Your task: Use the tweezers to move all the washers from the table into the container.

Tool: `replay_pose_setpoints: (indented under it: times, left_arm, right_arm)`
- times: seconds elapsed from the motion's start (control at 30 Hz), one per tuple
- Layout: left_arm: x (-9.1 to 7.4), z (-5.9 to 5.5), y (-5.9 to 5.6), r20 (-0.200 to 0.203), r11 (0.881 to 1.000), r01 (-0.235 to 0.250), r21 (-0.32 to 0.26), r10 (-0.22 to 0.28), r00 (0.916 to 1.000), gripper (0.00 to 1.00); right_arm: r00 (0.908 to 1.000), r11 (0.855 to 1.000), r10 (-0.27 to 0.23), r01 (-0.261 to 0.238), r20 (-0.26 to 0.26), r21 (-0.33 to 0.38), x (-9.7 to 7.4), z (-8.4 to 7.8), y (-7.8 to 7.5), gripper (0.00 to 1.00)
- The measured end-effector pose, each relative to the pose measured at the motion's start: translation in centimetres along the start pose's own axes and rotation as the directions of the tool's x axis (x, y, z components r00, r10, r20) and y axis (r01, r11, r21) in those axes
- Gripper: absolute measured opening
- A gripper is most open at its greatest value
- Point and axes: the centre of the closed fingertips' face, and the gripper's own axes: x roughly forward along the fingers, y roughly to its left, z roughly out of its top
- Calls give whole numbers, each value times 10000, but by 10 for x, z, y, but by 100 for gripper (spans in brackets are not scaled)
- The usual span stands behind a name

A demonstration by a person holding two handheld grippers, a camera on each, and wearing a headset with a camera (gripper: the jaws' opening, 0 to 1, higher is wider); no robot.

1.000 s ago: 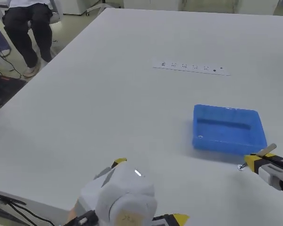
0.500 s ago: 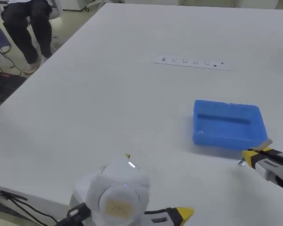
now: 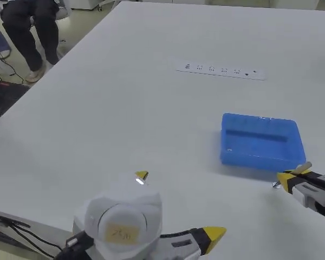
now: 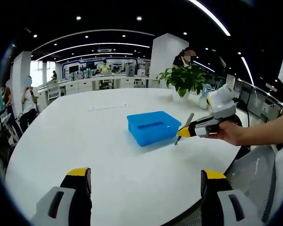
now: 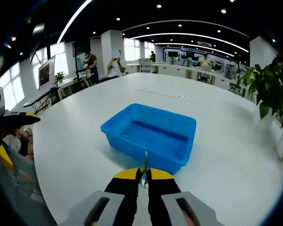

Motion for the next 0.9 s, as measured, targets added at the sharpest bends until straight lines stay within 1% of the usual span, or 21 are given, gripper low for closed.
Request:
replay_pose_setpoints:
  times: [0.07,0.2,0.27,0.33,0.5,0.57,0.63,0.67,0.7,0.8,0.9]
  left_arm:
    - [0,1,1,46,10000,-56,1,56,10000,99]
    - [0,3,0,168,9999,28,-161,-25,9999,99]
    - [-1,6,0,338,9997,40,-255,-31,9994,99]
    - [-1,6,0,362,9993,94,-365,-81,9993,99]
    - [0,6,0,363,9996,43,-273,-33,9993,99]
    - [0,5,0,344,9998,12,-217,-5,9994,99]
    - [-1,8,1,496,9999,-67,-157,75,9987,99]
    - [-1,8,1,518,9998,-71,-192,81,9986,99]
    - [-1,8,1,503,9997,-75,-217,86,9987,99]
    - [0,7,3,454,9998,-166,-136,172,9988,99]
    - [0,5,2,391,9999,-167,-43,168,9991,99]
  right_arm:
    - [10000,10000,-28,28,-23,28,0,0,0,3]
    - [10000,10000,-25,25,-79,27,0,0,0,3]
    - [9999,10000,-7,8,-121,40,0,1,0,3]
    - [9999,9999,-85,84,81,113,-3,8,-1,3]
    - [9986,9994,92,-109,511,337,-11,28,0,3]
    - [9976,9991,88,-117,689,416,-14,35,0,3]
    - [9948,9965,142,-225,1009,807,-18,44,-1,3]
    - [9933,9939,177,-300,1146,1061,-20,48,-1,3]
    - [9926,9934,177,-311,1201,1108,-22,50,-3,3]
    - [9903,9952,-18,-118,1390,973,-25,59,-8,3]
    - [9883,9956,-56,-88,1525,938,-25,68,-12,3]
